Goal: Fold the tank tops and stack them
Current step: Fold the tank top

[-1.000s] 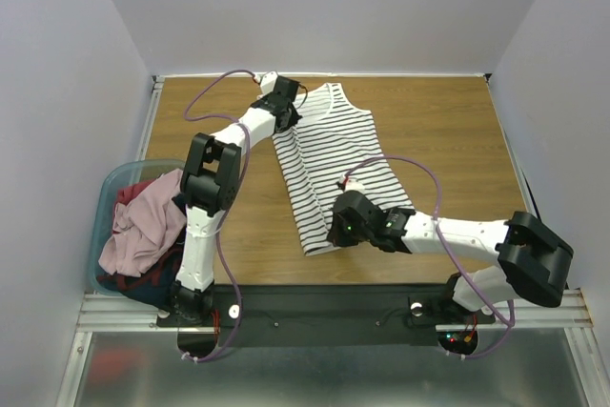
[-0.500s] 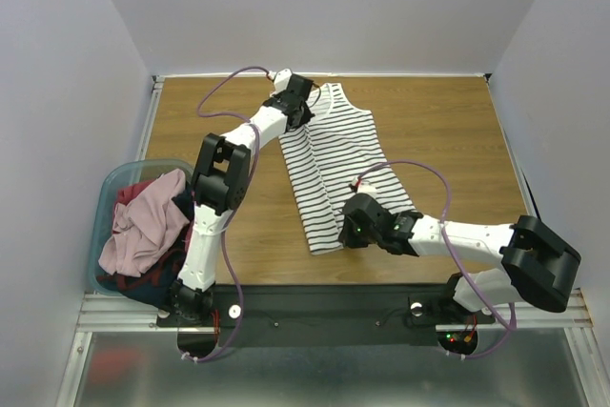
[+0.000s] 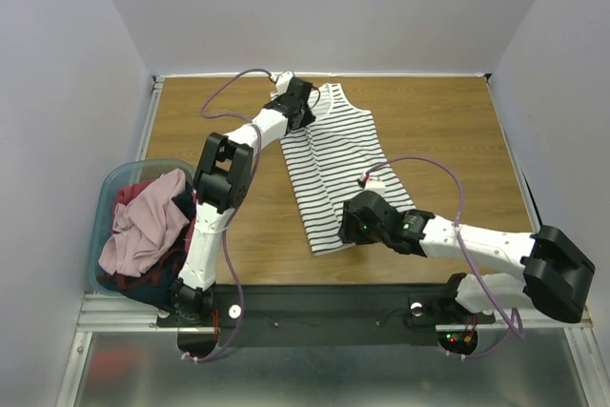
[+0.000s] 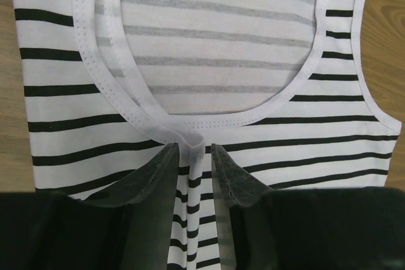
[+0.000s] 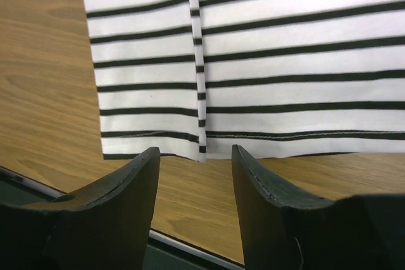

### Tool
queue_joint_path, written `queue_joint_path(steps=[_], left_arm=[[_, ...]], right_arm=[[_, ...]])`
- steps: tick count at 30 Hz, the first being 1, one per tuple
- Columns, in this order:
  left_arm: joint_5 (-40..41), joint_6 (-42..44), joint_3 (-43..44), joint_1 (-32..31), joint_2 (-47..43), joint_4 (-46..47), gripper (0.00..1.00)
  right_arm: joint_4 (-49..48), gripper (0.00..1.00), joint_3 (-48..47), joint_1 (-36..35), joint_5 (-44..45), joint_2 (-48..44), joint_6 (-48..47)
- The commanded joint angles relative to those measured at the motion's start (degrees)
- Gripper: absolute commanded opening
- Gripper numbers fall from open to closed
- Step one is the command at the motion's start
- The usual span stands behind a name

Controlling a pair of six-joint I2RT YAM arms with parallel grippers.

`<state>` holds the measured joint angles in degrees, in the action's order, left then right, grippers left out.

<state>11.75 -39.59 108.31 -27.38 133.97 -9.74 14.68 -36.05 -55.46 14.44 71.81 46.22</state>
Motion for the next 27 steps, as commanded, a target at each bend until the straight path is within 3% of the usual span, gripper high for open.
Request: queue_joint_path(steps=[1,3,6,10,14,19,27], left_arm=[[-0.76,1.36,-0.03,-0.05,-6.79,2.97,0.39],[-0.76,0.14,-1.08,-0.13,-7.75,2.97,0.39],[-0.32,-2.05,-4.41,-0.13,-9.77,2.88,0.3],[0.2,-5.05,-11.97,-0.13,-13.47,3.67,0.2],[-0.14,-6.29,-19.35,-0.05,-15.76,7.97,0.19],[-1.03,-4.35,-17.7,-0.05,-12.43,7.37,0.18],[-0.67,-0.31,-10.94,1.97,-6.45,2.18,0.18]], right_arm=[[5.09,0.55,-5.6,0.0,6.65,-2.2,-2.09],[6.06,0.55,-7.53,0.0,8.75,-0.37,-3.85],[6.07,0.52,-10.51,0.09,9.2,4.8,-6.31],[5.72,0.41,-13.51,0.0,10.17,11.49,-7.89],[4.22,0.36,-13.61,-0.26,10.26,17.03,-8.34],[3.17,0.32,-12.81,-1.66,8.42,19.24,-6.58],[-1.91,0.31,-17.21,-10.71,3.07,26.97,-1.4]])
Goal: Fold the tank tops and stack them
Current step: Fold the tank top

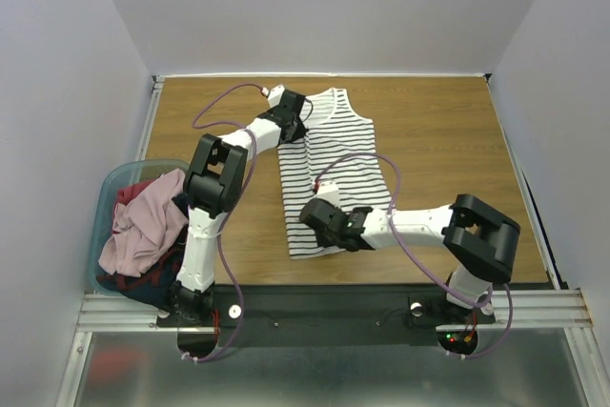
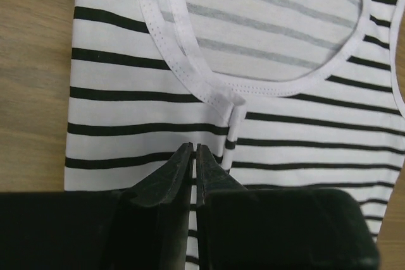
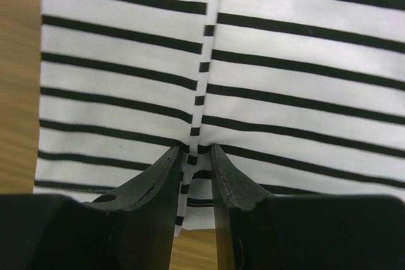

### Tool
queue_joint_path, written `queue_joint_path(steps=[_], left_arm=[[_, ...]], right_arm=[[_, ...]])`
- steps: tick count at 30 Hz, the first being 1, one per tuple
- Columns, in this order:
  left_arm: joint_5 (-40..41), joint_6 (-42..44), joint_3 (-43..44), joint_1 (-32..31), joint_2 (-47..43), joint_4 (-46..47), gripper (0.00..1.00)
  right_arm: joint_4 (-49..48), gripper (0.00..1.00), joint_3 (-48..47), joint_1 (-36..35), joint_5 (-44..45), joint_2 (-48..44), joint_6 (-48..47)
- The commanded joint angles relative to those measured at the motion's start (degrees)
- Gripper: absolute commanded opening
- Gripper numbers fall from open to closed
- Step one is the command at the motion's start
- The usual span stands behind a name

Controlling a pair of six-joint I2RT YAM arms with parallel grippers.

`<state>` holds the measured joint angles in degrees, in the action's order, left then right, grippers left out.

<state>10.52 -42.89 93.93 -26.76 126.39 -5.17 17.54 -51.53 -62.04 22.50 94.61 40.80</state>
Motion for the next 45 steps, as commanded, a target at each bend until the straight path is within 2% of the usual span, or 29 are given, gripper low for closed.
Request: queue_joint_path(steps=[1,7,10,13,19,20,22,23,24,25,28,29,33,35,38,41,45], left_arm=[[0.46,3.43,3.54,1.54,1.14,-2.65,0.18],[-0.41,7.29,4.16,2.94,1.23,-2.92,0.2],[-2.17,9.14,4.16,3.12,0.18,-2.57,0.25],[-3.75,10.37,4.07,3.12,-1.84,-2.13,0.32],[-5.69,11.87,5.65,2.51,-7.9,-2.21,0.38],[-5.52,11.96,6.0,2.33,-8.87,-2.65,0.39],[-5.25,11.69,5.39,1.63,-12.03,-3.0,0.39],[-4.73,10.91,4.69,1.19,-13.17,-3.0,0.39],[-4.29,10.55,3.64,0.67,-14.49,-2.83,0.39],[-3.59,10.12,0.84,-0.82,-17.03,-1.96,0.39],[-2.53,8.28,-6.35,-4.85,-21.95,0.32,0.38],[-1.74,7.74,-8.39,-5.92,-23.19,0.86,0.38],[0.19,4.93,-18.5,-13.39,-28.82,4.72,0.37],[1.68,3.7,-23.16,-18.9,-31.2,6.47,0.37],[2.92,2.12,-26.51,-25.41,-32.17,6.92,0.37],[3.1,0.19,-29.24,-30.34,-32.17,7.63,0.37],[3.8,-1.57,-32.4,-33.7,-32.96,8.16,0.37]], right_arm=[[-6.19,0.32,-1.82,-4.49,-6.06,4.79,4.9],[-14.55,0.32,-4.19,-4.67,-13.01,7.52,8.51],[-14.55,0.4,-4.55,-4.67,-11.34,5.6,8.51],[-14.38,0.54,-2.88,-4.58,-8.88,-0.19,7.99],[-9.29,0.61,-1.73,-3.36,-0.1,-14.61,5.62],[-7.89,0.61,-2.08,-2.39,1.13,-16.02,5.0],[-4.28,0.61,-2.52,4.09,0.01,-17.7,2.81],[-3.92,0.57,-2.0,11.78,-2.35,-19.36,1.32],[-4.09,0.57,-1.82,15.77,-4.98,-19.81,0.35],[-4.09,0.55,-2.52,23.03,-8.49,-19.29,-2.01],[-4.01,0.52,-5.85,31.87,-15.43,-15.26,-5.54],[-4.09,0.51,-8.82,36.59,-16.86,-11.15,-7.47],[-4.18,0.47,-17.78,44.96,-21.26,0.71,-10.9],[-4.09,0.47,-21.49,47.35,-23.72,6.87,-12.31],[-3.92,0.47,-28.52,48.06,-22.85,12.51,-13.72],[-4.01,0.47,-33.98,48.07,-23.03,18.67,-13.99],[-3.92,0.47,-37.68,48.07,-22.85,23.6,-13.9]])
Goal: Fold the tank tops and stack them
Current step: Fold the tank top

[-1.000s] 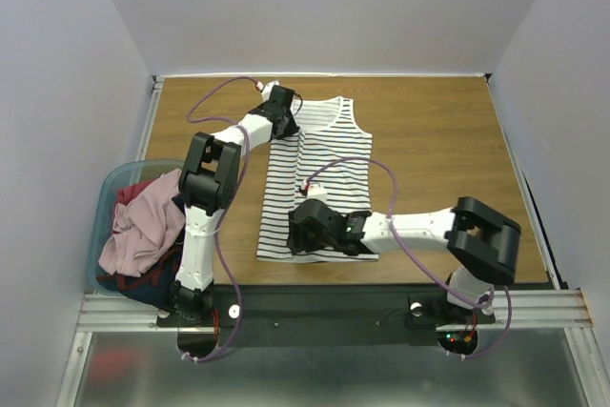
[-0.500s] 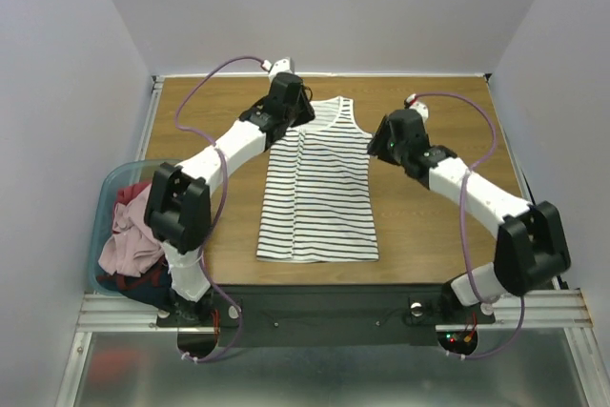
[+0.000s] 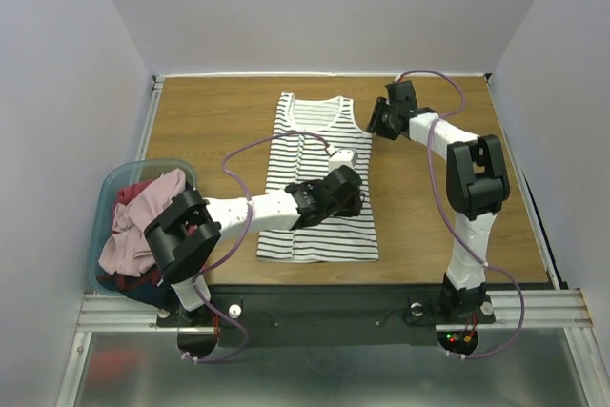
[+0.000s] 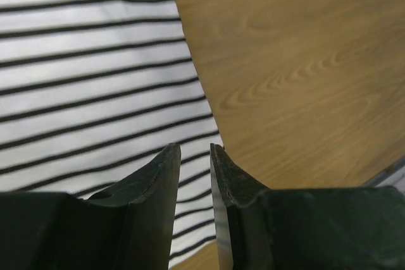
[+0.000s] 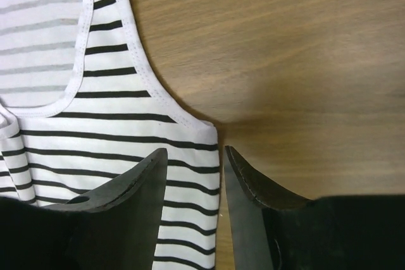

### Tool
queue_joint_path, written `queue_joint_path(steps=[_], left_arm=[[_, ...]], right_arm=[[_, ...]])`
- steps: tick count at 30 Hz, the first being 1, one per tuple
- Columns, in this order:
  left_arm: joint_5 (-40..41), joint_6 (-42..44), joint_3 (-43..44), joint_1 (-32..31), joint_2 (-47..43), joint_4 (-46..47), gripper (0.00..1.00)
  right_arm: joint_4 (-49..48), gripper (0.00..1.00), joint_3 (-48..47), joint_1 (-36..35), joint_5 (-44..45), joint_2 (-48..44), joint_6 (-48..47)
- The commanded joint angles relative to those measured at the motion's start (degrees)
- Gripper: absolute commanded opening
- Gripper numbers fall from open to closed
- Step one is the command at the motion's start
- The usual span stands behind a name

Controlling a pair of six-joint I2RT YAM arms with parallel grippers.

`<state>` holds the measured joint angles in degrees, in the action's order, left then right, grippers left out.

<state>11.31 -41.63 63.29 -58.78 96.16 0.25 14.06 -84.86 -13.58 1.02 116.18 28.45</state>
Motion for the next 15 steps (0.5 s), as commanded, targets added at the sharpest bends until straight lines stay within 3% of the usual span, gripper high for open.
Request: queue_joint_path(steps=[1,12,15], left_arm=[[3.02,-3.19,-3.07,-2.99,-3.17,3.0,0.37],[3.81,-2.67,-2.65,-11.61,-0.63,3.62,0.37],[4.59,-2.49,-1.33,-13.19,1.48,2.22,0.37]], right_arm=[[-0.44,0.47,-4.87,-0.48,-1.72,2.9,-1.55],[0.0,0.44,-4.17,-0.39,1.09,7.04,-1.2],[0.0,0.38,-4.17,-0.39,0.92,7.57,-1.11]])
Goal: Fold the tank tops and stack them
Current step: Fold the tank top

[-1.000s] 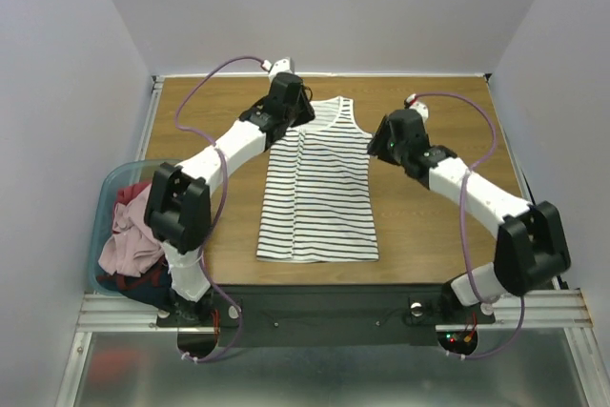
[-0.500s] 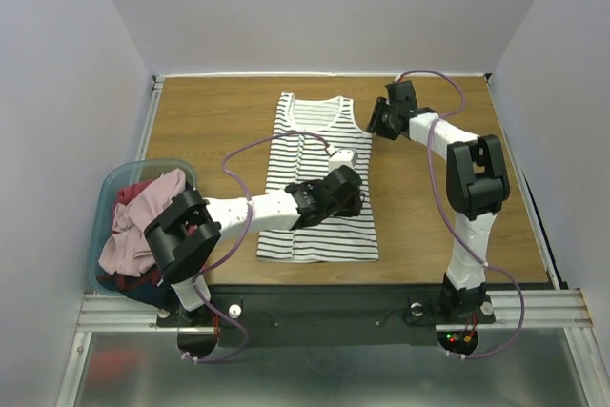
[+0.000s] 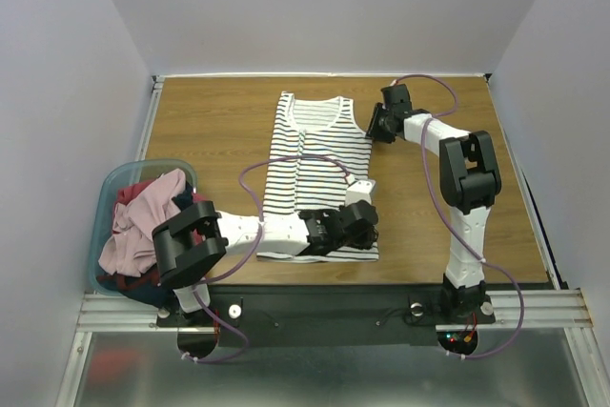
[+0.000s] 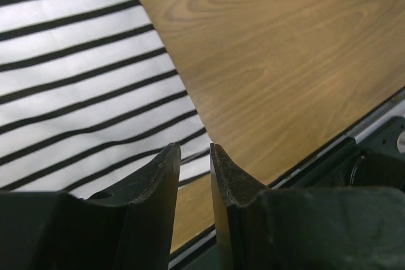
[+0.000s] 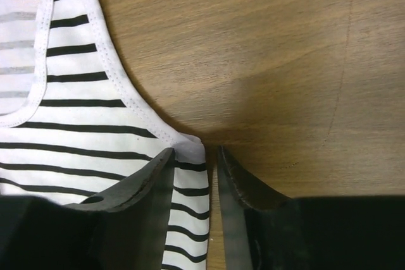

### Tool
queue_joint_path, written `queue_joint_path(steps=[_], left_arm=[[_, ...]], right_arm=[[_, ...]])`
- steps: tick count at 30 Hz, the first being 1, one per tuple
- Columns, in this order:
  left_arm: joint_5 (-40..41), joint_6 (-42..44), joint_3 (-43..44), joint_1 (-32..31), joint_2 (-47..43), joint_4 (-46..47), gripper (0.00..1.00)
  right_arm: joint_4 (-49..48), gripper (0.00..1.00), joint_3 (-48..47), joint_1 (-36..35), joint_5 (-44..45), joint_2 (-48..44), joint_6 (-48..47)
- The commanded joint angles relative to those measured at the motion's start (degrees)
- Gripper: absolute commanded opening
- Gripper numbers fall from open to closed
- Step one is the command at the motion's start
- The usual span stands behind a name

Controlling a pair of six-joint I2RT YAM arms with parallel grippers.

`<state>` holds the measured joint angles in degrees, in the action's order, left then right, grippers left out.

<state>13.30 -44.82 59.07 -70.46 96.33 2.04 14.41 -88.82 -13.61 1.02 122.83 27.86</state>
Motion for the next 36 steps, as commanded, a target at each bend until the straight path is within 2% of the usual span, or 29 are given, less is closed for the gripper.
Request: queue_joint_path(steps=[1,5,11,23,36], left_arm=[[2.87,0.7,3.07,-2.05,1.75,0.24,0.37],[5.41,0.43,4.56,-4.42,4.12,-1.68,0.37],[7.88,0.78,8.78,-7.15,8.16,-5.29,0.38],[13.24,-1.06,17.13,-10.75,15.02,-15.56,0.4],[15.7,-2.2,19.42,-12.16,18.71,-18.57,0.4]], right_arm=[[-0.35,0.36,-0.22,-0.37,0.92,0.92,-0.52],[-0.44,0.2,-0.3,-0.37,1.88,0.84,0.18],[-0.44,0.1,-0.66,-0.37,1.71,0.57,0.62],[-0.44,0.08,-0.04,-0.37,2.59,0.05,0.79],[-0.44,0.07,0.22,-0.28,2.59,-0.31,0.53]])
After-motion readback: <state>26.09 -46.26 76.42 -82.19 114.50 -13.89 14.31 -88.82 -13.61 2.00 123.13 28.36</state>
